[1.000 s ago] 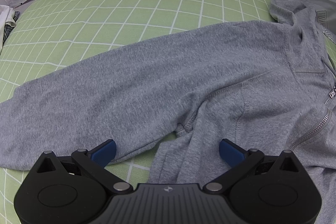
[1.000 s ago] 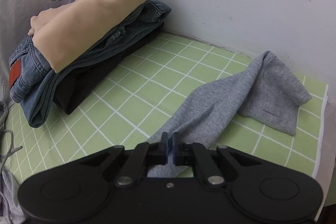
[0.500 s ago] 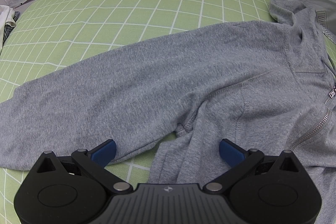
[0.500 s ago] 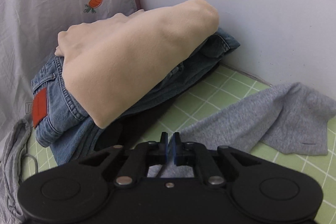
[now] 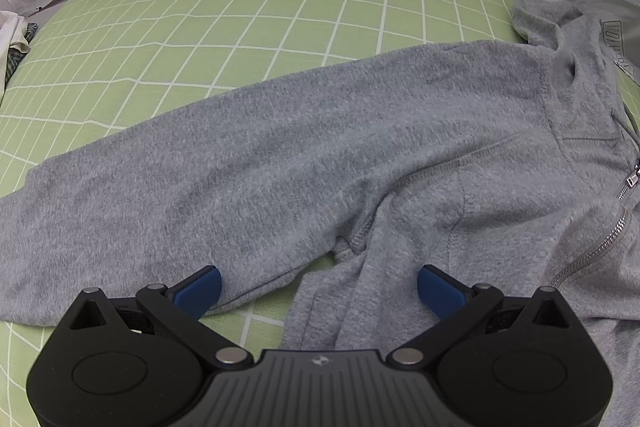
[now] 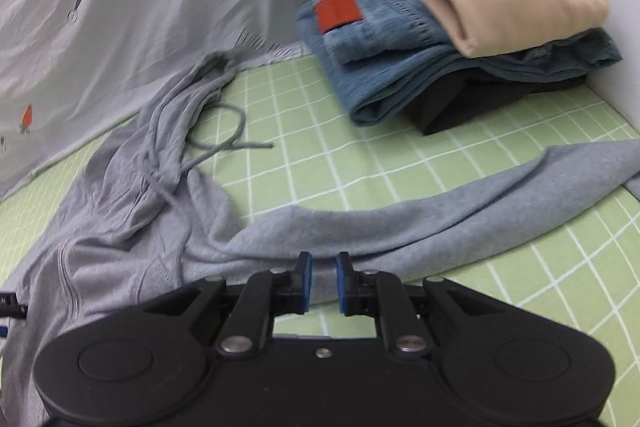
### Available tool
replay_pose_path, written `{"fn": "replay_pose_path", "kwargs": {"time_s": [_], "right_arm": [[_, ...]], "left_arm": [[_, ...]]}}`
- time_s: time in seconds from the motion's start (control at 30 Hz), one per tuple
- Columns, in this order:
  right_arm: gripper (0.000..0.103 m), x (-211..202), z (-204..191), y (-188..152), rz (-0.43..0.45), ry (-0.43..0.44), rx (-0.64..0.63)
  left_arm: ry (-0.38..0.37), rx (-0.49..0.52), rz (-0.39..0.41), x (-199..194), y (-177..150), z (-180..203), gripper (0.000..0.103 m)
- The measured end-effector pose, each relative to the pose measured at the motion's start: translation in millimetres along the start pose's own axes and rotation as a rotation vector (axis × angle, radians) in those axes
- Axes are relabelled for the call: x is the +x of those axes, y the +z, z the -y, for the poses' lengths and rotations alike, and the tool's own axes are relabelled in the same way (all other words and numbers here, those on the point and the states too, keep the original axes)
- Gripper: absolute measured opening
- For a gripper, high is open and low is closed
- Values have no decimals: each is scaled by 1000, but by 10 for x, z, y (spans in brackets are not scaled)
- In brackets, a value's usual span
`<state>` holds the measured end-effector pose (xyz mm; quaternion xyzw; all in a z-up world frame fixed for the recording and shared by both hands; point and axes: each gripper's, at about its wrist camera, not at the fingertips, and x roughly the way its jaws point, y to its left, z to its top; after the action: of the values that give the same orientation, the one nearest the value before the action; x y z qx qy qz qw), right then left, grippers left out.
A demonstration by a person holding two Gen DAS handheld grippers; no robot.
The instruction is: Fold clothes
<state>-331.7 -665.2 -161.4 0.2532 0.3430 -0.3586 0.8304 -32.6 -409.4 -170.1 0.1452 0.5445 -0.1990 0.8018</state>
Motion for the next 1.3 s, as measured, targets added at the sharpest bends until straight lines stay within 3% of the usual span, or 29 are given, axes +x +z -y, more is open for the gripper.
{"fn": "replay_pose_path", "kwargs": {"time_s": [0.2, 0.37, 0.43, 0.5, 0.57, 0.7, 0.87, 0.93, 1.07, 1.1, 1.17, 1.2, 1.23, 1.27, 1.3], "right_arm": [[14, 248, -102, 232, 30, -16, -29], [19, 490, 132, 447, 11, -198, 48], [19, 452, 185, 500, 24, -233, 62], [27, 376, 195, 545, 48, -249, 59], [47, 325, 101, 586, 72, -263, 13], [73, 376, -190, 701, 99, -229, -76], [77, 683, -556, 840, 68, -159, -186], [75, 789, -653, 865, 45, -119, -220], [46, 986, -834, 915, -39, 39, -254], [44, 1025, -875, 922, -57, 50, -269], [36, 1099, -958, 925, -85, 45, -309], [35, 1123, -967, 932, -89, 50, -315], [31, 1146, -976, 939, -94, 56, -320], [21, 1165, -982, 951, -99, 68, -325], [13, 1175, -985, 972, -106, 92, -327]], "left_arm": [[-2, 2, 9, -4, -20, -11, 103], [-2, 13, 1, -7, -10, -9, 103], [8, 36, -14, -21, 31, 4, 103], [12, 52, 14, -93, 86, 28, 103], [-27, 62, 63, -195, 196, 73, 102], [-131, 161, 155, -268, 518, 350, 96], [-277, 352, 244, -147, 913, 873, 81], [-303, 416, 265, -56, 1013, 1077, 81], [-348, 492, 261, 170, 1146, 1329, 81], [-368, 497, 252, 224, 1170, 1364, 81], [-396, 489, 241, 285, 1183, 1380, 66], [-405, 465, 237, 319, 1194, 1358, 50], [-415, 440, 233, 353, 1205, 1336, 25], [-424, 415, 229, 387, 1216, 1315, 13], [-434, 390, 225, 419, 1227, 1291, 12]]}}
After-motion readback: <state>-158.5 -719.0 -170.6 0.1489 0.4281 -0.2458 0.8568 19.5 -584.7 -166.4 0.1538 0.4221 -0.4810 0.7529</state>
